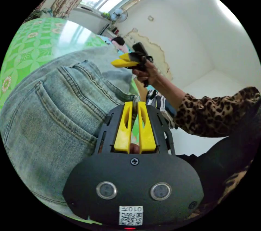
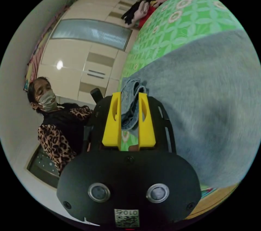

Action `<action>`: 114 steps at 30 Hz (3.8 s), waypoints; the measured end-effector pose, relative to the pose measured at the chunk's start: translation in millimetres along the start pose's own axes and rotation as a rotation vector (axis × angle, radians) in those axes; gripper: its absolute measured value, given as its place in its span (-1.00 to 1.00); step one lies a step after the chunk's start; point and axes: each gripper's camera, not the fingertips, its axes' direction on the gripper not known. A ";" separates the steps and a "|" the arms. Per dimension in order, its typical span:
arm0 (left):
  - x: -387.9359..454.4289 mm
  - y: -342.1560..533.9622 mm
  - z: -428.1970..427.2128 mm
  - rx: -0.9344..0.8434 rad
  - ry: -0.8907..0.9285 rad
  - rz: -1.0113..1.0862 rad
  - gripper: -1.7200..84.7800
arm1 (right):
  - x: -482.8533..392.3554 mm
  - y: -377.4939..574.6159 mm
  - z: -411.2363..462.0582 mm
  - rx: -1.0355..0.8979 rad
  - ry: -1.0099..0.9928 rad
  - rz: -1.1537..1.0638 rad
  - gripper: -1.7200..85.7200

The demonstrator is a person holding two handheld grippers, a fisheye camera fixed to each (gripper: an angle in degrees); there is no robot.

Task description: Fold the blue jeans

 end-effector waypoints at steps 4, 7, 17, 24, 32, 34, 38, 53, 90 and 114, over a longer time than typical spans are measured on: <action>1.4 -12.4 13.3 -0.028 0.006 0.059 -0.93 | -32.2 42.5 20.8 0.048 0.052 0.074 -0.57; 6.7 -12.4 -15.7 0.031 0.123 0.161 -0.95 | -61.3 50.1 37.9 0.024 0.071 0.071 -0.54; -83.5 5.2 -111.6 0.261 -0.246 -0.114 -0.97 | -117.1 43.9 66.5 -0.145 0.278 0.159 -0.74; -104.7 10.8 -132.6 0.290 -0.469 -0.194 -0.97 | -237.9 57.0 49.6 -0.090 0.482 -0.189 -0.81; -113.8 24.8 -125.5 0.265 -0.437 -0.249 -0.97 | -188.2 116.5 -0.5 0.163 0.440 0.163 -0.80; -106.3 23.4 -125.7 0.284 -0.387 -0.212 -0.97 | -200.3 145.2 -13.3 0.287 0.317 0.097 -0.84; -107.8 19.4 -93.5 0.194 -0.339 -0.191 -0.97 | -191.8 161.1 -2.1 0.299 0.148 0.054 -0.89; -149.0 57.9 -79.7 0.074 -0.405 -0.240 -0.97 | -164.9 189.7 20.4 0.289 0.172 0.270 -0.92; -178.3 -261.8 118.9 -0.285 -0.313 0.204 -0.93 | -117.3 259.6 -141.7 0.883 0.377 0.501 -0.60; -198.4 -364.8 306.0 -0.501 -0.303 0.404 -0.90 | -60.5 239.3 -125.5 0.899 0.321 0.366 -0.71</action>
